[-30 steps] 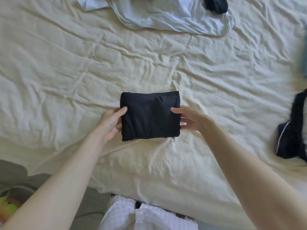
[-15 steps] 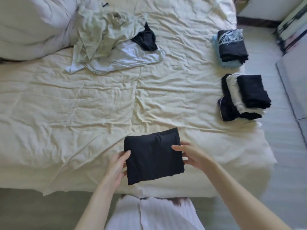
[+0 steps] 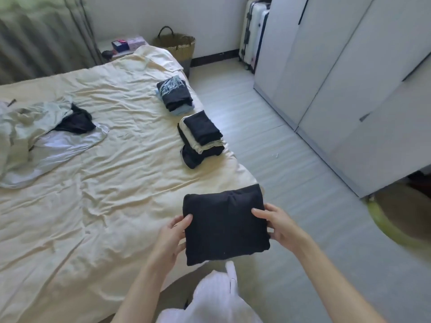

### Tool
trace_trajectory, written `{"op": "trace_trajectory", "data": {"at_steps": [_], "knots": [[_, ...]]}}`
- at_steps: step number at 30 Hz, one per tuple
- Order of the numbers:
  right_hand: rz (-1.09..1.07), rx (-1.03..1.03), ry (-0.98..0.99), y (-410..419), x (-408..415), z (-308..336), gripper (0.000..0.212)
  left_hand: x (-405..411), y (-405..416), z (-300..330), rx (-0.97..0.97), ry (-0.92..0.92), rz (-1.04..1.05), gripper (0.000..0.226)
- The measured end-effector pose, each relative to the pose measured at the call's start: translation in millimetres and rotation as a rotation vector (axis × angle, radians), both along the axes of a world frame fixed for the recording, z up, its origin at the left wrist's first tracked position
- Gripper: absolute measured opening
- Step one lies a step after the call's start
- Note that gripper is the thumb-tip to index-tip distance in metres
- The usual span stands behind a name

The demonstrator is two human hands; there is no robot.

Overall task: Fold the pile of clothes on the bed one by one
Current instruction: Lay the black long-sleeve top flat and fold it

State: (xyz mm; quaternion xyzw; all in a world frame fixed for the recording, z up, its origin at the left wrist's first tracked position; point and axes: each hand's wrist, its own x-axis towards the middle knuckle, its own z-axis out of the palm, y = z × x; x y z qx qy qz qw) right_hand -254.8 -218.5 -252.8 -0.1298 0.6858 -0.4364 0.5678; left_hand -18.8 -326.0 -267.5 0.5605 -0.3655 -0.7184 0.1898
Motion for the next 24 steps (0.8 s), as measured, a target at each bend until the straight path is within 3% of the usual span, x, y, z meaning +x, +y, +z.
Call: {"op": "trace_trajectory", "data": {"at_steps": [4, 8, 15, 24], "knots": [[-0.078, -0.029, 0.006, 24, -64, 3, 0.028, -78, -1, 5, -0.007, -0.021, -0.097, 0.035], [-0.088, -0.056, 0.053, 21, -155, 0, 0.028, -173, -9, -5, -0.03, -0.008, -0.133, 0.029], [-0.066, -0.044, 0.098, 0, -307, 9, 0.024, -336, -14, -4, -0.021, 0.013, -0.106, 0.026], [-0.007, -0.072, 0.085, -44, -464, 30, 0.017, -480, -56, 18, -0.061, 0.003, -0.056, 0.033]]}}
